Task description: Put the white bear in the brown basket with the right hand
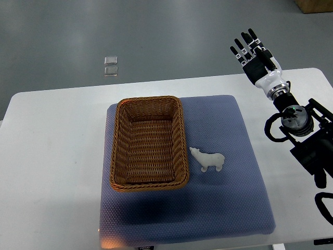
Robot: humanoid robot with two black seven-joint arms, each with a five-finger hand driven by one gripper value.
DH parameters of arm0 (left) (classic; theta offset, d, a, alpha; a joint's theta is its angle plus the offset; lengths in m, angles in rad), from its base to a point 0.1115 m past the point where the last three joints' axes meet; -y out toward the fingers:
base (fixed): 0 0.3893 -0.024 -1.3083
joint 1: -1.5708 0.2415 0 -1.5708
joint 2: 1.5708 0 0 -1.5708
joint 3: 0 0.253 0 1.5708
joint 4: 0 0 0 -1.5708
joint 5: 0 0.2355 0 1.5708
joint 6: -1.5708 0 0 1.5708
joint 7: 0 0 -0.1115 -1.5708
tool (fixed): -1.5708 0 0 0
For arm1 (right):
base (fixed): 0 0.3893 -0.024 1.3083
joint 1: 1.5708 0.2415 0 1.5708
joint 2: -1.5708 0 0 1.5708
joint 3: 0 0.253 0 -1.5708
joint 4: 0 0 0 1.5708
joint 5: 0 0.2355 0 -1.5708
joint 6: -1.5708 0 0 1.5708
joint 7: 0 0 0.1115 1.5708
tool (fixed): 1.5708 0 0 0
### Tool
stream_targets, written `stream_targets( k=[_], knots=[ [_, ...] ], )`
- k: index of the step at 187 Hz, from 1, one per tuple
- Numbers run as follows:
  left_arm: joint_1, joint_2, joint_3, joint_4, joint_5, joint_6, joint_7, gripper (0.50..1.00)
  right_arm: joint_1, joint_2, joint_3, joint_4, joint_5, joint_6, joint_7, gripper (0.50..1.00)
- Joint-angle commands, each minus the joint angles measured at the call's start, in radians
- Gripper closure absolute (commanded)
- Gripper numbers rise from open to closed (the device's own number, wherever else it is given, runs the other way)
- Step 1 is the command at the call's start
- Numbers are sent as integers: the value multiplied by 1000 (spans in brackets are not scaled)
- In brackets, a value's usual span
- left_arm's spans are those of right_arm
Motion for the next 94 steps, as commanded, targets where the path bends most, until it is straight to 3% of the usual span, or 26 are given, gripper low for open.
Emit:
stream_targets(
  k=[1,63,94],
  knots=[
    [0,0,-1,-1,0,0,0,500,0,0,-2,0,0,0,-1,574],
    [0,0,-4,3,-3,0,-3,500,11,-2,-11,2,-11,2,-3,574],
    [0,0,-3,3,-3,0,-2,500,42,-74,-90,28,-206,8,-9,574]
  ],
)
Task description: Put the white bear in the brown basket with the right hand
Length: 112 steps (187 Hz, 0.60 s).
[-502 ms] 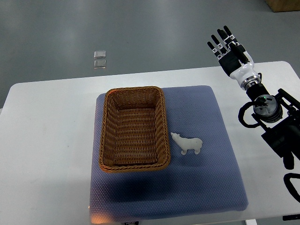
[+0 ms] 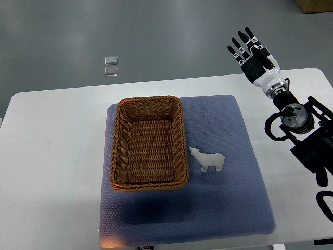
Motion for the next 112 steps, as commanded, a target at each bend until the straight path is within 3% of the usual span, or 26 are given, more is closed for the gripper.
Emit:
stream_targets(
  k=[1,28,51,77,90,91,93,112],
  knots=[
    [0,0,1,0,0,0,1,500,30,-53,-63,23,-140,3,-6,574],
    [0,0,4,-11,2,-2,3,500,119,-169,-228,86,-406,5,-107,574],
    [0,0,7,-14,2,-8,5,500,228,-303,-419,203,-615,32,-190,574],
    [0,0,7,-20,3,-14,5,500,427,-461,-693,372,-756,126,-305,574],
    [0,0,7,-20,5,-14,5,500,461,-473,-731,389,-757,143,-322,574],
    [0,0,7,-20,6,-15,3,500,548,-494,-820,414,-756,187,-354,574],
    [0,0,7,-20,6,-15,5,500,567,-497,-839,419,-756,197,-360,574],
    [0,0,6,-20,6,-15,5,500,665,-531,-912,503,-722,252,-417,574]
  ],
)
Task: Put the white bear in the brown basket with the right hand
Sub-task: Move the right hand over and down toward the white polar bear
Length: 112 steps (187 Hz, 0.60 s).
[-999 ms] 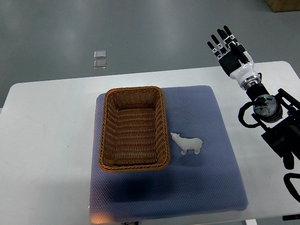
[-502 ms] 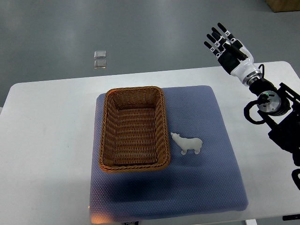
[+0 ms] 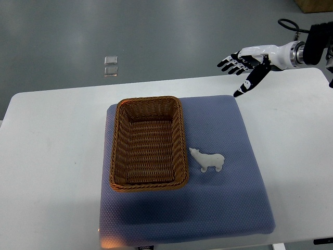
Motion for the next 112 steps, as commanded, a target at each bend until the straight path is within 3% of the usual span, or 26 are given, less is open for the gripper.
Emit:
stream_targets(
  k=[1,31,112],
  knots=[
    [0,0,-2,0,1,-1,0,500,103,-38,-85,84,29,57,-57,574],
    [0,0,-2,-2,1,-1,0,500,117,-81,-121,240,213,56,-115,574],
    [0,0,1,-29,-1,-1,0,500,8,-44,-177,286,210,-132,-115,581]
  ],
)
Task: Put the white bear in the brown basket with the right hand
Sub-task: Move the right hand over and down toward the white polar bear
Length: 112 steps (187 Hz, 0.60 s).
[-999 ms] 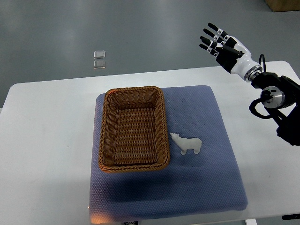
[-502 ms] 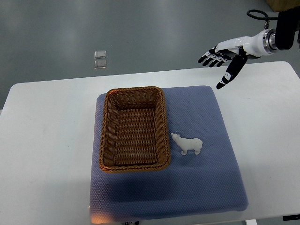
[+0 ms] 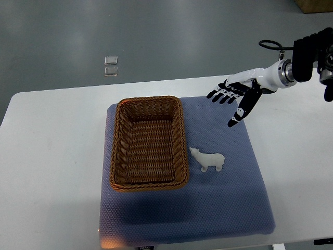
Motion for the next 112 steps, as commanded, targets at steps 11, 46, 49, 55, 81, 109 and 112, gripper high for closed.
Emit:
stream_targets(
  k=[11,46,49,55,81,109,112],
  knots=[
    [0,0,0,1,-1,0,0,500,-61,12,1,23,-2,-41,1,581],
    [0,0,0,-1,-1,0,2,500,-117,13,11,63,-1,-81,6,583],
    [0,0,0,-1,-1,0,2,500,-121,13,11,65,-1,-82,7,583],
    [0,0,0,-1,-1,0,2,500,-131,13,11,71,-1,-88,7,585],
    [0,0,0,-1,-1,0,5,500,-167,27,12,77,-4,-116,10,587],
    [0,0,-1,-1,-1,0,8,500,-193,45,15,78,-4,-130,16,595],
    [0,0,-1,-1,-1,0,8,500,-196,48,15,77,-5,-133,18,595]
  ],
)
